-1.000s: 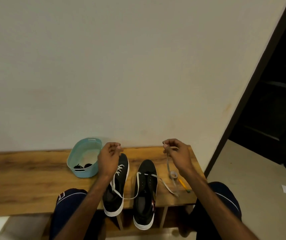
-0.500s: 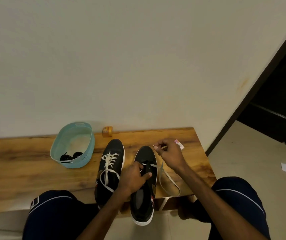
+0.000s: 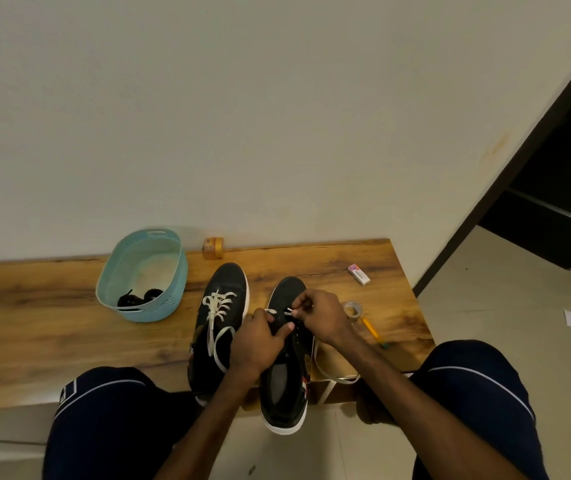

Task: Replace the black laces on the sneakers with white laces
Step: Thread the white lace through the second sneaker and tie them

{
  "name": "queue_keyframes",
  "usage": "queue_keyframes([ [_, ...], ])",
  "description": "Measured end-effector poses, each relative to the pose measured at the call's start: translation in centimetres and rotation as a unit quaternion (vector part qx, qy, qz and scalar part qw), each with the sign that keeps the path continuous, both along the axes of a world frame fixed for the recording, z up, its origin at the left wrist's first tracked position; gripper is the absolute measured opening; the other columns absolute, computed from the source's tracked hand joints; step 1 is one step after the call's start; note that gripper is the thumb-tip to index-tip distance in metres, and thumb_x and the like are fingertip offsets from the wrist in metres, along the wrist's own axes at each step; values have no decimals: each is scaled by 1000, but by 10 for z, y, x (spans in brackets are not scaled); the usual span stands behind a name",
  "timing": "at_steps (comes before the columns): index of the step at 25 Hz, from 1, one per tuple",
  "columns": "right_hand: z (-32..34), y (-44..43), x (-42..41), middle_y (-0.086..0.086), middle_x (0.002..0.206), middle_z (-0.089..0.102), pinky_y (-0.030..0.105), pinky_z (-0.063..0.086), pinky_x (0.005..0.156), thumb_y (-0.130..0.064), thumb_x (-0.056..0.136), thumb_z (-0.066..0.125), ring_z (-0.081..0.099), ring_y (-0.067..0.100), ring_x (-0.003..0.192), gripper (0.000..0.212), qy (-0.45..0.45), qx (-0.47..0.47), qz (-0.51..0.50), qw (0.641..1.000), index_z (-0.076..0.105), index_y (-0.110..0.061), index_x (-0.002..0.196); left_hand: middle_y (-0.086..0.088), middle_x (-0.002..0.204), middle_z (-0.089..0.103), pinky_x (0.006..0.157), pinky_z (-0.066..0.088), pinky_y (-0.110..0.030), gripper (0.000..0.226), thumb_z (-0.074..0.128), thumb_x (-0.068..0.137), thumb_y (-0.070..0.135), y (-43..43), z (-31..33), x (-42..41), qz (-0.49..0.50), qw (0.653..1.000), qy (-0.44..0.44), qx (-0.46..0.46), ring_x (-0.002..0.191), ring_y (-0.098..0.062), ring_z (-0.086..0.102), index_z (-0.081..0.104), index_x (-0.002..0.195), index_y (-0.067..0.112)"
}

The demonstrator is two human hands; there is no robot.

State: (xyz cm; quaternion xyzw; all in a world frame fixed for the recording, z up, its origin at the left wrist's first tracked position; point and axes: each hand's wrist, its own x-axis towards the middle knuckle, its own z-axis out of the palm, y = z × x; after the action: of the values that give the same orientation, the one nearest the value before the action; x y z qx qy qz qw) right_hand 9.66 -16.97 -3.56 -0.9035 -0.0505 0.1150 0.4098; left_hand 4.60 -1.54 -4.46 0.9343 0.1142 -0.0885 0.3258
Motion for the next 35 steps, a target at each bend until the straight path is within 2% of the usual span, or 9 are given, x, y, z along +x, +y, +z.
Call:
queue_keyframes([
  [4, -5, 0, 2, -7, 92, 71, 31, 56, 78, -16, 88, 70, 65, 9, 85, 5, 20, -68, 5, 997, 73, -19, 90, -4, 120, 58, 84, 54, -38, 53, 61, 88, 57, 2, -5, 3, -9, 1000, 6, 26, 104, -21, 62, 52, 123, 17],
  [9, -4, 14, 4, -6, 99, 70, 31, 54, 71, -15, 85, 69, 65, 14, 88, 11, -3, -133, 52, 990, 75, -21, 92, -3, 128, 55, 85, 53, -38, 58, 58, 88, 60, 5, -9, 2, -22, 999, 4, 35, 109, -22, 61, 50, 129, 20],
  [11, -9, 18, 5, -5, 98, 71, 30, 53, 71, -13, 85, 70, 65, 13, 87, 11, 9, -115, 49, 992, 76, -19, 92, -1, 128, 55, 84, 54, -37, 58, 60, 87, 59, 6, -10, 2, -17, 1000, 3, 15, 108, -20, 61, 50, 128, 19],
  [14, -16, 21, 6, -7, 89, 72, 29, 55, 75, -10, 87, 69, 66, 8, 84, 10, 30, -48, 7, 998, 76, -17, 87, 2, 117, 61, 76, 52, -32, 54, 63, 86, 58, 6, -11, 0, 1, 1000, -17, -16, 97, -13, 62, 53, 123, 20],
  [17, -20, 26, 5, -10, 84, 70, 19, 52, 71, -8, 88, 70, 64, 2, 78, 11, 40, -5, -19, 999, 76, -17, 86, 4, 107, 63, 70, 51, -30, 48, 64, 86, 56, 6, -10, -1, 11, 999, -36, -30, 90, -10, 61, 56, 119, 21],
  [21, -22, 31, 1, -11, 80, 68, 27, 54, 76, -7, 86, 70, 64, 4, 81, 19, 40, -8, -21, 999, 72, -23, 77, 6, 99, 63, 67, 50, -27, 44, 64, 86, 54, 8, -11, -2, 17, 998, -43, -45, 86, -8, 61, 58, 118, 23],
  [25, -21, 30, 1, -3, 90, 72, 30, 55, 81, -4, 85, 70, 66, 10, 88, 12, 50, -7, -17, 999, 76, -14, 88, 9, 95, 62, 62, 47, -24, 39, 65, 87, 51, 7, -10, -4, 20, 997, -62, -43, 82, -4, 59, 59, 116, 25],
  [31, -18, 24, -1, 5, 82, 73, 24, 53, 79, -1, 87, 69, 68, 12, 84, 21, 85, 113, -79, 987, 69, -10, 107, 10, 97, 67, 55, 36, -19, 18, 62, 95, 31, 9, -12, -4, 22, 994, -103, -7, 80, -6, 60, 65, 111, 26],
  [35, -17, 22, -5, -3, 90, 72, 14, 49, 70, -14, 90, 70, 66, 5, 83, 17, 52, 99, -44, 993, 69, -15, 108, 10, 90, 69, 61, 51, -31, 6, 62, 94, 28, 7, -9, 2, 32, 992, -118, 16, 80, -12, 65, 65, 99, 25],
])
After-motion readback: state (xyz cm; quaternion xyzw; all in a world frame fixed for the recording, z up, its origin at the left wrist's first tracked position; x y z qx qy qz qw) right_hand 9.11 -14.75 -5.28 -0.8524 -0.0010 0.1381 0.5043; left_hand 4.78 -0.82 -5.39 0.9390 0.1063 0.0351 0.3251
